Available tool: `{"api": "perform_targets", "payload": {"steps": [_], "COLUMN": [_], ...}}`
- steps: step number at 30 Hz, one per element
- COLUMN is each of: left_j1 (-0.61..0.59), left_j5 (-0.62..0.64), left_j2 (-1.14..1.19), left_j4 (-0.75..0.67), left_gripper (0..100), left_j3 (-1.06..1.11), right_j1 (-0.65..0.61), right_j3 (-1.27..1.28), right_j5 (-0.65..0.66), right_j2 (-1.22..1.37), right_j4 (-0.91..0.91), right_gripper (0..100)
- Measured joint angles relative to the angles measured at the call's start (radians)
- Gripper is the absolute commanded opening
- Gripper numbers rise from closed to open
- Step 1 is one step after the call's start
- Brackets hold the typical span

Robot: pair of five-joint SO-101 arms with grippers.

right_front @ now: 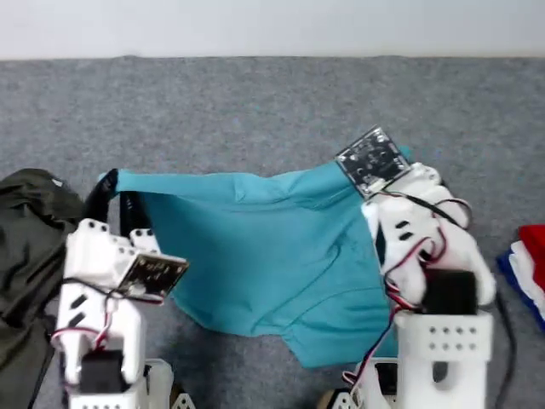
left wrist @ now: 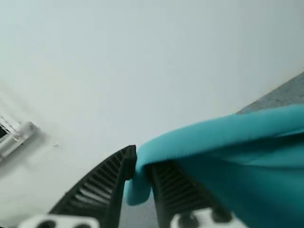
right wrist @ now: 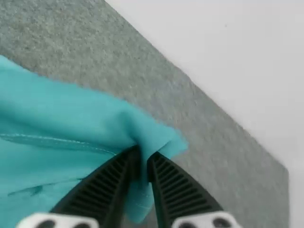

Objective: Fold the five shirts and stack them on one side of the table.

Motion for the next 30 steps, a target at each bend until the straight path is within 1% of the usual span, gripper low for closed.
{"api": "perform_targets", "payload": {"steps": [5, 10, 15, 18, 23, 26, 30], "left_j1": [0.000, 0.000, 0.000, 0.003, 0.025, 0.034, 0.037], "left_j5": [0.002, 0.002, 0.002, 0.002, 0.038, 0.048, 0.051], "left_j2": [0.002, 0.034, 0.084, 0.133, 0.299, 0.460, 0.736], "left_j4": [-0.201, -0.216, -0.216, -0.195, -0.061, -0.012, -0.006], "left_gripper": [0, 0, 1, 1, 1, 1, 0], "left_j3": [0.213, 0.236, 0.224, 0.144, -0.069, -0.204, -0.377], "right_j1": [-0.023, -0.023, -0.023, -0.023, -0.023, -0.023, -0.021], "right_j3": [0.163, 0.180, 0.180, 0.175, 0.080, 0.018, -0.087], "right_j5": [0.000, 0.000, 0.000, 0.000, 0.000, 0.000, 0.000], "right_j2": [0.032, 0.147, 0.244, 0.284, 0.356, 0.425, 0.551], "right_j4": [-0.227, -0.390, -0.477, -0.479, -0.453, -0.443, -0.407], "right_gripper": [1.0, 0.9, 0.9, 0.9, 0.9, 0.9, 0.9]}}
